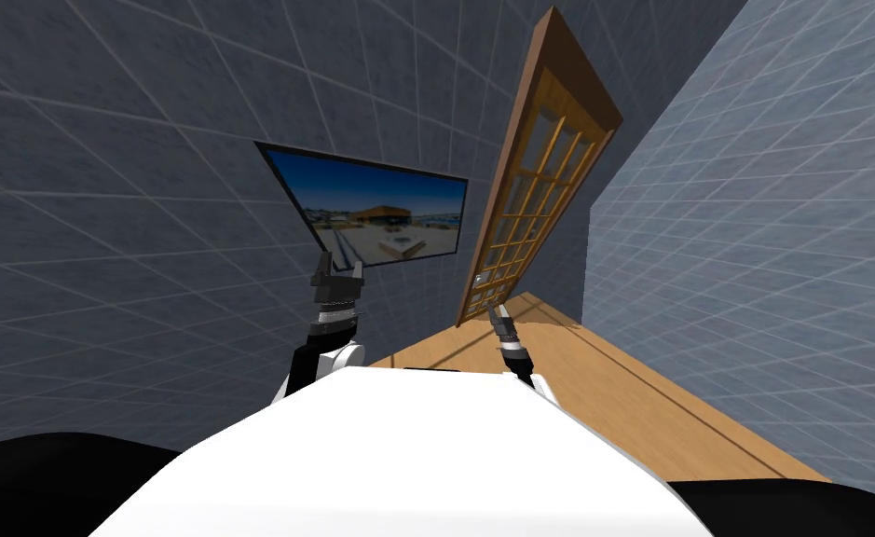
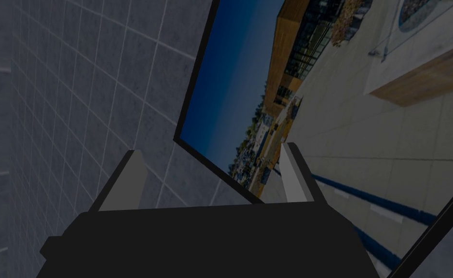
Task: Pull the door open
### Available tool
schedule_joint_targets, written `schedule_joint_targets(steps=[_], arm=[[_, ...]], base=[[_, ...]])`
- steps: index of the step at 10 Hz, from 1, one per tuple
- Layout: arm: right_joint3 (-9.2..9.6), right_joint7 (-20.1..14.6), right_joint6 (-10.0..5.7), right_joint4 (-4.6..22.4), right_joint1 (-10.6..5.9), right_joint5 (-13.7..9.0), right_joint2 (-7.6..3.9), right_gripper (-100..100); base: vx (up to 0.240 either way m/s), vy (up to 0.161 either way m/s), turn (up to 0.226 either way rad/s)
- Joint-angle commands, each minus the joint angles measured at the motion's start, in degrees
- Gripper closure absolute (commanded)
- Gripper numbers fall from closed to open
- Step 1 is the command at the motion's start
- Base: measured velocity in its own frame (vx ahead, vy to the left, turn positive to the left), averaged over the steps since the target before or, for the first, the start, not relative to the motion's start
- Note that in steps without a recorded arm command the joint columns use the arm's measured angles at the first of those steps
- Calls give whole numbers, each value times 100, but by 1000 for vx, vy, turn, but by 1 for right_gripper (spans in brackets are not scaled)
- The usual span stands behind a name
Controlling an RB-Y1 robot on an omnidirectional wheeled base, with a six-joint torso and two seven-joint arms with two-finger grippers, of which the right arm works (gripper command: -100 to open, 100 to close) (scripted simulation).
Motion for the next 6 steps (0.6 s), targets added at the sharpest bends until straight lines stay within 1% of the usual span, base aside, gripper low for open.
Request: schedule_joint_targets(steps=[1,3,5,6], arm=[[-85,226,-89,251,-23,148,6,-100],[-155,388,-163,455,-47,255,6,-100],[-222,547,-234,654,-71,359,14,-100],[-290,705,-306,851,-95,462,24,-100]], base=[[105,-124,155],[106,-123,105],[68,-73,97],[91,-107,128]])
